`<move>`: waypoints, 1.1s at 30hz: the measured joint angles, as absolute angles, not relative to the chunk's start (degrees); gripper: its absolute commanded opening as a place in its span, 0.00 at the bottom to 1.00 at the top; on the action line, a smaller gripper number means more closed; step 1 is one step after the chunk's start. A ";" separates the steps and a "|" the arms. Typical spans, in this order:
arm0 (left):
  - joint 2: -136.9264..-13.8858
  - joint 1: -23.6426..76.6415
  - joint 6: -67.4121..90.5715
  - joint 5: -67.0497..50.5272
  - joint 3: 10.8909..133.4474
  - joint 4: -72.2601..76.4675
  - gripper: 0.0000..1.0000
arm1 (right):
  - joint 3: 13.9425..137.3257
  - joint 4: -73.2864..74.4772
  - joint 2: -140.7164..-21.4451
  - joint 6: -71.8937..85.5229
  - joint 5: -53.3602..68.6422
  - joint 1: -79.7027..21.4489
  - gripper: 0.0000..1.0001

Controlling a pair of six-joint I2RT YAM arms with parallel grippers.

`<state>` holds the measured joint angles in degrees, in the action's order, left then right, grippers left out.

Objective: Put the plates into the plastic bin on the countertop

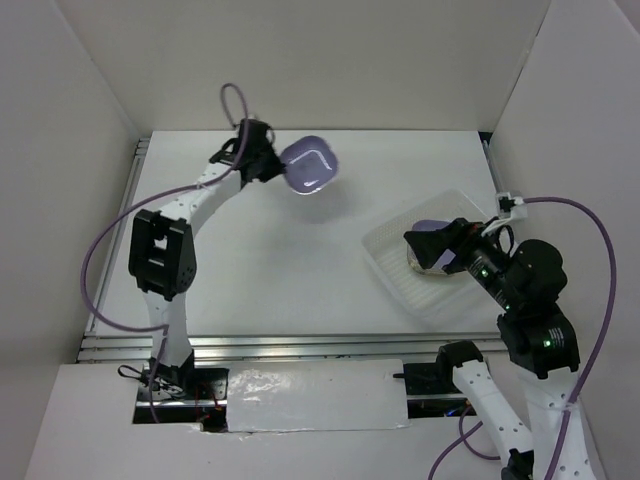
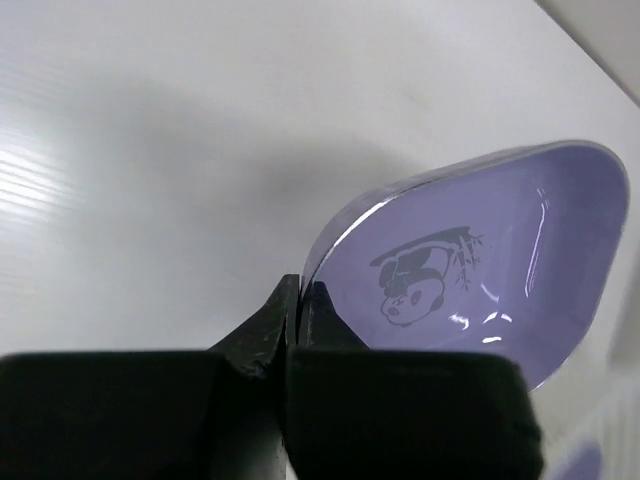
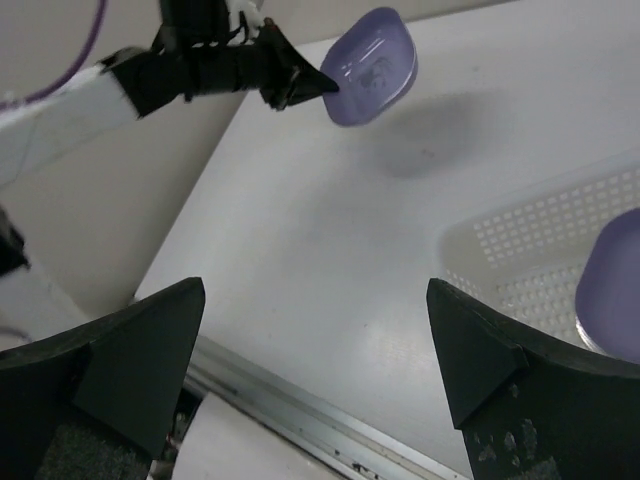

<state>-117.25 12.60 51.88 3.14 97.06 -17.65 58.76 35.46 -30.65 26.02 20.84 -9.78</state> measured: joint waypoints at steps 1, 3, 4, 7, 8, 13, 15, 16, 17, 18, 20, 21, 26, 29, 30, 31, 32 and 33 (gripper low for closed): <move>-114.80 16.93 49.89 3.40 98.00 -18.24 0.00 | 59.90 35.97 -30.46 26.63 18.76 -9.78 1.00; -111.46 26.02 46.26 4.84 101.43 -19.53 0.00 | 61.84 37.01 -29.50 28.36 14.00 -9.78 1.00; -110.69 30.28 44.84 5.41 103.39 -20.23 0.00 | 62.48 37.45 -28.45 29.17 11.66 -9.78 1.00; -110.89 41.91 41.23 6.13 110.48 -23.09 0.00 | 64.47 40.42 -24.84 31.16 6.17 -9.78 1.00; -111.63 44.34 39.72 5.98 113.71 -24.73 0.00 | 65.67 41.80 -23.73 31.62 4.54 -9.78 1.00; -122.26 49.50 35.66 7.09 125.62 -28.32 0.00 | 72.60 46.35 -20.99 32.71 -1.04 -9.78 1.00; -127.68 49.91 34.63 7.77 128.95 -29.41 0.00 | 74.89 48.10 -19.81 32.80 -3.05 -9.78 1.00; -129.45 50.04 34.46 7.86 129.32 -29.71 0.00 | 75.90 48.84 -19.31 32.80 -3.88 -9.78 1.00; -131.11 50.19 34.48 7.92 129.38 -30.20 0.00 | 76.88 49.80 -18.98 32.80 -4.47 -9.78 1.00; -132.46 50.26 34.52 7.99 129.38 -30.79 0.00 | 77.76 50.46 -18.72 32.80 -5.02 -9.78 1.00; -134.74 50.30 34.79 8.05 129.36 -31.33 0.00 | 79.07 51.81 -18.50 32.75 -5.63 -9.80 1.00; -135.50 50.30 35.05 7.73 129.47 -31.29 0.00 | 79.26 52.23 -18.50 32.75 -5.82 -9.82 1.00; -137.08 50.30 36.62 6.28 132.55 -30.28 0.06 | 78.56 53.87 -18.46 32.77 -5.89 -9.89 1.00; -137.08 50.43 37.80 5.56 133.93 -28.14 0.11 | 78.28 54.48 -18.46 32.77 -5.87 -9.89 1.00; -137.08 50.57 38.06 5.43 134.43 -27.57 0.14 | 78.28 54.59 -18.46 32.77 -5.87 -9.89 1.00; -137.08 50.72 38.30 5.21 134.69 -27.07 0.16 | 78.28 54.63 -18.46 32.77 -5.85 -9.89 1.00; -137.08 50.89 38.85 4.97 134.91 -26.63 0.22 | 78.28 54.65 -18.46 32.77 -5.85 -9.89 1.00; -137.08 51.07 39.22 4.62 135.13 -26.28 0.26 | 78.28 54.68 -18.46 32.77 -5.85 -9.89 1.00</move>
<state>-137.08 51.07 39.22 4.62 135.13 -26.28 78.28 54.68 -18.46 32.77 -5.85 -9.89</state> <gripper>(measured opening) 0.200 0.998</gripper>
